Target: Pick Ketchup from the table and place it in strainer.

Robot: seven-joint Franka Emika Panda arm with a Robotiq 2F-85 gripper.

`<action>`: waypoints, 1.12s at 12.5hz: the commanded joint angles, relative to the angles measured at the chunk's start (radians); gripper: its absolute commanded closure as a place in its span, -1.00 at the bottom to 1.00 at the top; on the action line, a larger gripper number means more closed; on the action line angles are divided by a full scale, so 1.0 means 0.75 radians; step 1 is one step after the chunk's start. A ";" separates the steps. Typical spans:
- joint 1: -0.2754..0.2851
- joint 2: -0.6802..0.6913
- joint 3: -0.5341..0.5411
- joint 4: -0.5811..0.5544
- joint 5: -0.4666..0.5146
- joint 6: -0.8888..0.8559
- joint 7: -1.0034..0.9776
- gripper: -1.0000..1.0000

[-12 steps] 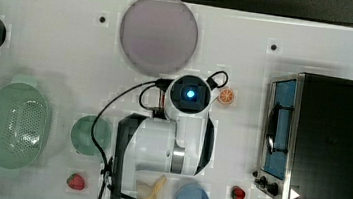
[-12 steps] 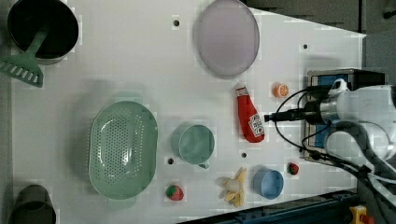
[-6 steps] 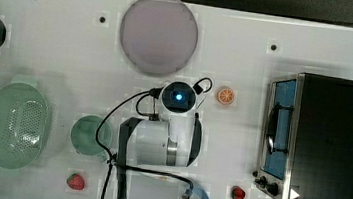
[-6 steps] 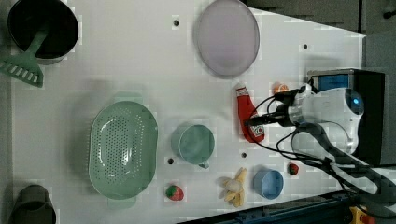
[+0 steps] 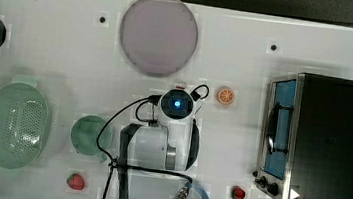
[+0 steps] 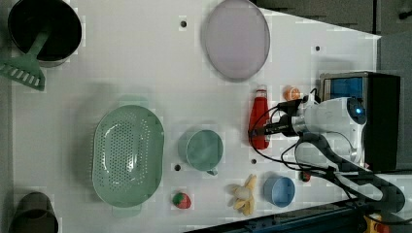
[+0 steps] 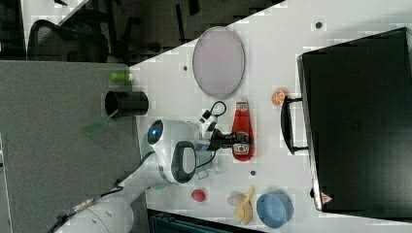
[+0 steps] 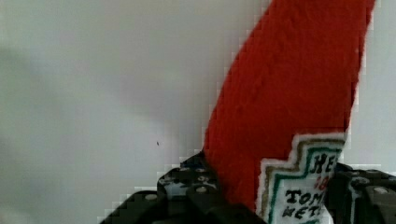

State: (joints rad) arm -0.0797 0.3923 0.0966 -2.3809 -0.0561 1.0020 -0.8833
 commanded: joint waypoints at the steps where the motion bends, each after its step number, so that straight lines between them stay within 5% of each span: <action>1: -0.014 -0.054 -0.005 0.061 0.008 0.047 -0.054 -0.24; 4: -0.018 -0.250 -0.012 0.071 0.014 -0.076 -0.036 -0.24; 8: -0.001 -0.583 0.034 0.201 0.015 -0.547 0.004 -0.24; 11: 0.035 -0.669 0.146 0.318 0.055 -0.809 0.186 -0.24; 14: 0.086 -0.650 0.325 0.398 0.095 -0.830 0.520 -0.24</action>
State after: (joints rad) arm -0.0862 -0.1583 0.2905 -2.0430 -0.0164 0.4016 -0.6528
